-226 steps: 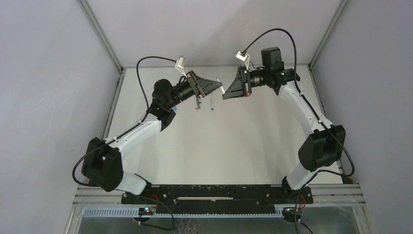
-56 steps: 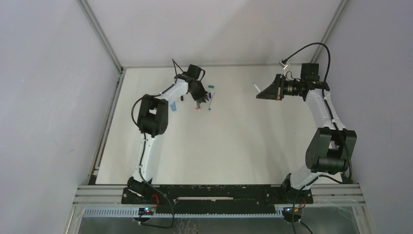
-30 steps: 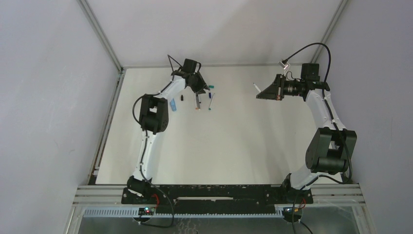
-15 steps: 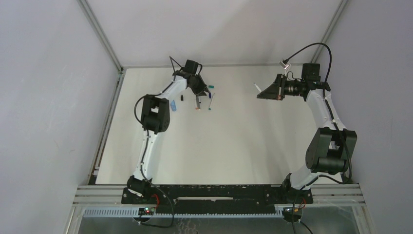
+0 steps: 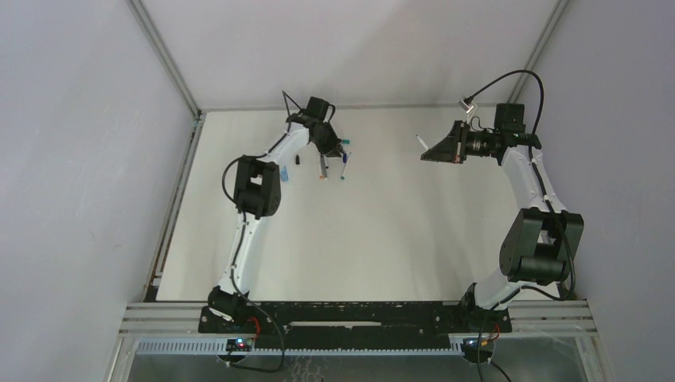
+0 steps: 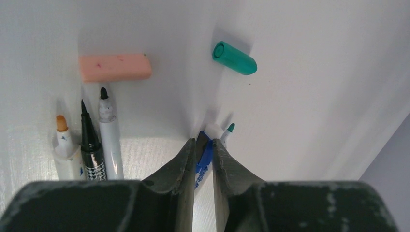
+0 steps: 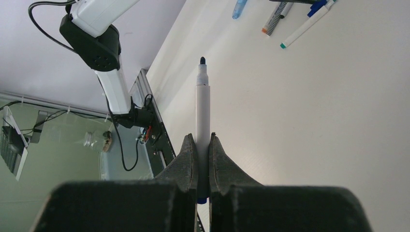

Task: Insert the pens into the pen caps
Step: Move the pen cap to the center of the board.

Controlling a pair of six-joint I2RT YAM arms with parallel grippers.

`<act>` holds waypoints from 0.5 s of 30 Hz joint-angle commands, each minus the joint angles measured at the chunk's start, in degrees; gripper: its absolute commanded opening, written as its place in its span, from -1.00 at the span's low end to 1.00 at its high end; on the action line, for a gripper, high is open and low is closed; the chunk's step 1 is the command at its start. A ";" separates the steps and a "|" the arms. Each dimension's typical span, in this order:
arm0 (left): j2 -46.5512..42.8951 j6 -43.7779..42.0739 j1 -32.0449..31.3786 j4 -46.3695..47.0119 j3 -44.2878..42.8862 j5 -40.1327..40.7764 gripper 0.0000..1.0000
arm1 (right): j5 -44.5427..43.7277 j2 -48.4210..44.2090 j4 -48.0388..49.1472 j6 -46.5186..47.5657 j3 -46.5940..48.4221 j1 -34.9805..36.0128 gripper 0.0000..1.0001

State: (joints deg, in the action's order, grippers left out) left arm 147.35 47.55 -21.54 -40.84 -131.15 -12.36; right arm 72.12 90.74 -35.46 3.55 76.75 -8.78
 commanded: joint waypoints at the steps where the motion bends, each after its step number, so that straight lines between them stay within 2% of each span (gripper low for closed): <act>1: 0.86 -2.76 -0.64 -3.41 -3.33 0.70 -0.57 | 1.21 -2.32 0.39 0.14 -0.01 -0.37 -1.00; 7: -0.91 -6.22 -1.22 -6.45 -2.00 2.76 -0.59 | 1.27 -2.49 0.42 0.11 -0.01 -0.37 -1.00; 15: -7.68 -10.64 -1.33 -6.45 7.50 6.32 -0.59 | 1.25 -2.91 0.34 0.14 -0.02 -0.37 -1.00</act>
State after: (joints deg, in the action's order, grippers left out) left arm 144.75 41.60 -22.61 -43.46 -128.33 -10.07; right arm 72.12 90.59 -35.46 3.55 76.75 -8.86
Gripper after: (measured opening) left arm 0.210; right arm 0.063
